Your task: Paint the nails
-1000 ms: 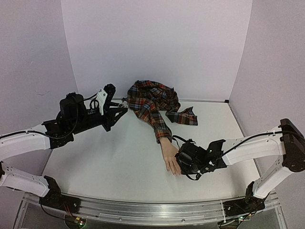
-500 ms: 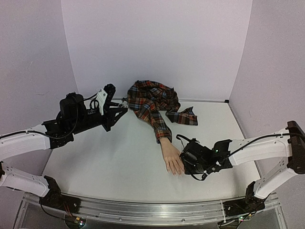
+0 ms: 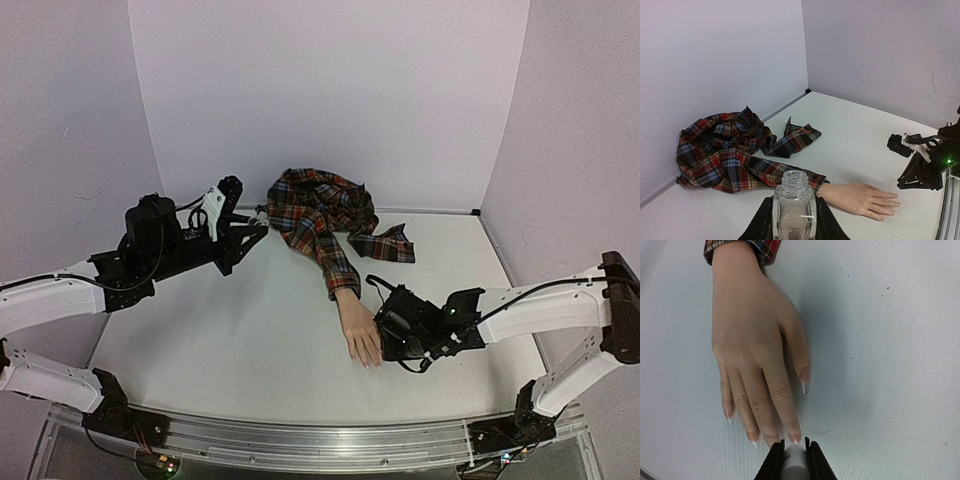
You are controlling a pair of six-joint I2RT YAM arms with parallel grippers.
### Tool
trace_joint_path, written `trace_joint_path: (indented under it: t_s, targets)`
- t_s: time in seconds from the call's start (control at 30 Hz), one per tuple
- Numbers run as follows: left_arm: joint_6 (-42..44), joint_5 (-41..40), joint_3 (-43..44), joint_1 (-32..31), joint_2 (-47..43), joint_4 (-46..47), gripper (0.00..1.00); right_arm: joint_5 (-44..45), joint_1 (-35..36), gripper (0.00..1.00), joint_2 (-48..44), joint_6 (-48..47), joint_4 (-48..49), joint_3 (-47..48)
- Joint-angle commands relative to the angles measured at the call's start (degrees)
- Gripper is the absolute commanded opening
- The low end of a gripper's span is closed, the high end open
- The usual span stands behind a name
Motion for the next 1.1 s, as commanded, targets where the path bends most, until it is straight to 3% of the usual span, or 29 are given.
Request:
trace_joint_path:
  t_s: [0.0,1.07]
  targets:
    - [-0.3,0.8,0.3,0.4,-1.1,2.3,0.0,-0.2,-0.5,0.0,1.3,-0.5,1.6,1.4]
    - [-0.2,0.6,0.4,0.3,-0.6,2.4,0.0,-1.2,-1.0,0.0,2.1,1.3,1.8,-1.8]
